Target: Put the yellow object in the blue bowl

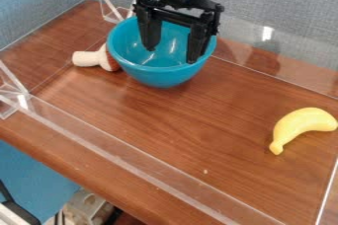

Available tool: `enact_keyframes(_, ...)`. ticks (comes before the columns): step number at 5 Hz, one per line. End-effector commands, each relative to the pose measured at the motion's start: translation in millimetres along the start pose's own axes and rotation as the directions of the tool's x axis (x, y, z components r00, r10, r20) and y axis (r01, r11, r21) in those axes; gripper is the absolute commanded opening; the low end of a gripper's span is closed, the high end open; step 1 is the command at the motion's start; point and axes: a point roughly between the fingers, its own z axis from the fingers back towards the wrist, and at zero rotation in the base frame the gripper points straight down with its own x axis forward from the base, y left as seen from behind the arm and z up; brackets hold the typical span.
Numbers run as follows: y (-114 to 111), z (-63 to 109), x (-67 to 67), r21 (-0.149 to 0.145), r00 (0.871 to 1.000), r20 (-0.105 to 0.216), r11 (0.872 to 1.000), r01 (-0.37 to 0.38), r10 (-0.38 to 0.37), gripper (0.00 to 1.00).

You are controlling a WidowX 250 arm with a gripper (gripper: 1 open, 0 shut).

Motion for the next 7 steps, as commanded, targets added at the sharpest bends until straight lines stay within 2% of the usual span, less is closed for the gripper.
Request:
enact_keyframes(1, -20.9, -6.0, 3.0, -0.006, 0.996, -0.005, 0.996, 0.087, -0.087, 1.0)
enact_keyframes(2, -52.7, -15.7, 10.2, -0.009, 0.98, 0.005, 0.98, 0.198, -0.198, 1.0)
enact_keyframes(3, -84.6, -20.5, 21.4, -0.003, 0.958, 0.014, 0.958, 0.288, -0.288, 1.0)
enact_keyframes(5, -139.0, -28.8, 36.9, 0.018, 0.892, 0.026, 0.892, 0.451, -0.451, 1.0)
enact_keyframes(6, -148.6, -42.6, 41.3, 0.024, 0.872, 0.025, 0.872, 0.489, -0.489, 1.0)
enact_keyframes(7, -151.8, -58.7, 44.8, 0.032, 0.857, 0.024, 0.857, 0.514, -0.515, 1.0)
